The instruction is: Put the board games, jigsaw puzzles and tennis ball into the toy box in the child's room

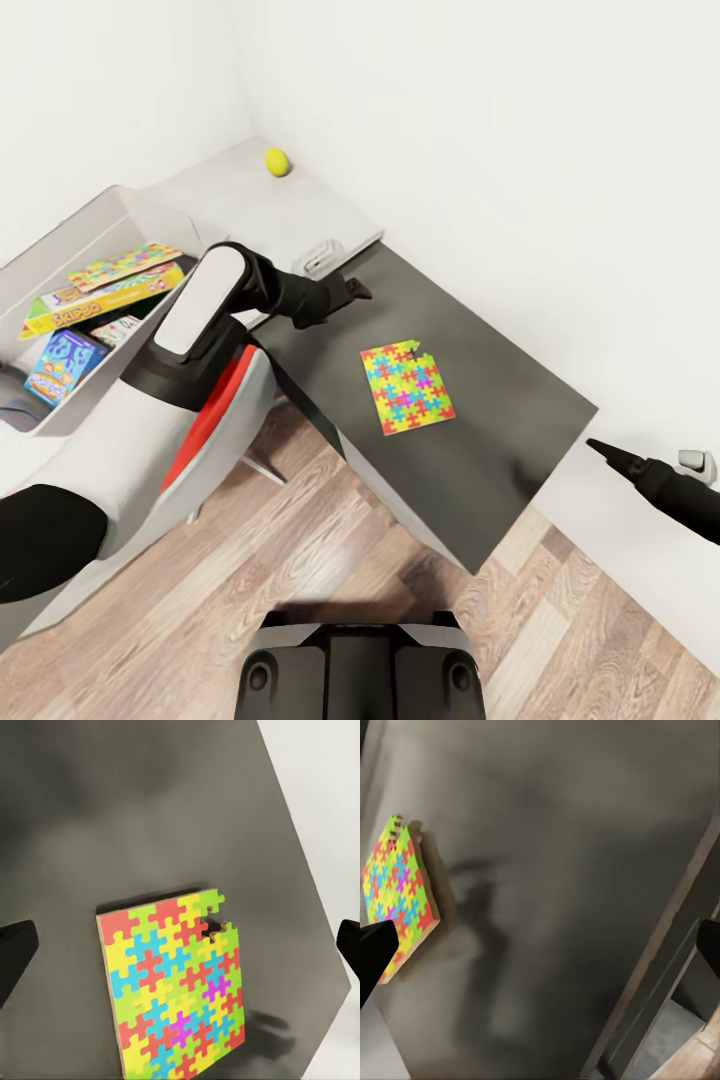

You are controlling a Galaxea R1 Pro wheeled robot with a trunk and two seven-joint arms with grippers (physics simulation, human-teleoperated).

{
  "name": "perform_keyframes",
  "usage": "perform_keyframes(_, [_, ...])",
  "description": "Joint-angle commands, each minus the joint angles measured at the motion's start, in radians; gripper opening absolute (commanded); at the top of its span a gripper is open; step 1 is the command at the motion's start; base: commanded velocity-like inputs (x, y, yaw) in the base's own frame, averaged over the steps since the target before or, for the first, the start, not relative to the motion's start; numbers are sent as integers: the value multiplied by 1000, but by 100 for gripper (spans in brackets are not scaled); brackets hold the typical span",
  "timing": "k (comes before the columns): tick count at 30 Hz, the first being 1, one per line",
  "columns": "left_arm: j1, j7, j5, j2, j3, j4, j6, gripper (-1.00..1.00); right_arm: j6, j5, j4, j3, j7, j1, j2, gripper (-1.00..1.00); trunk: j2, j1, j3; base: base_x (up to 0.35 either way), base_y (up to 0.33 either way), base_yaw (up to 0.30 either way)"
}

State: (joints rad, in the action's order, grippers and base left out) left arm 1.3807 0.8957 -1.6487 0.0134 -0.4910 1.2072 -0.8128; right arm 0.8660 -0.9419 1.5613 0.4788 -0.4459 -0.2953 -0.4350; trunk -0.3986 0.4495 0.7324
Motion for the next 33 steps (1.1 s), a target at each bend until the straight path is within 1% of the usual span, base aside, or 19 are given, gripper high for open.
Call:
perform_keyframes(1, [1,10,-10,1,-2,1,2,100,6,2,0,1,-4,-1,0,100,-2,1,1,22,90,0])
perform_keyframes(5, [1,10,-10,-2,-21,-4,1,100,6,2,0,1,-5,-1,0,100,-2,1,1,13,53,0])
perform_keyframes(14, [2,10,-11,-3,-35,-13,1,100,7,1,0,1,-6,0,-1,100,-2,1,1,5,20,-20])
perform_keyframes(19, [4,5,-10,-4,-37,-31,1,100,7,1,0,1,-15,0,-1,100,-2,1,1,2,6,-137])
perform_keyframes(22, [7,-10,-8,-5,-38,-56,1,100,7,1,0,1,-31,1,-2,100,-2,1,1,1,3,-199])
perform_keyframes(27, [8,-25,-7,-5,-39,-74,1,100,7,1,0,1,-42,1,-2,100,-2,1,1,0,2,-209])
perform_keyframes(33, [10,-35,-5,0,-38,-88,2,100,7,1,0,1,-51,1,-2,100,-2,1,1,0,1,-114])
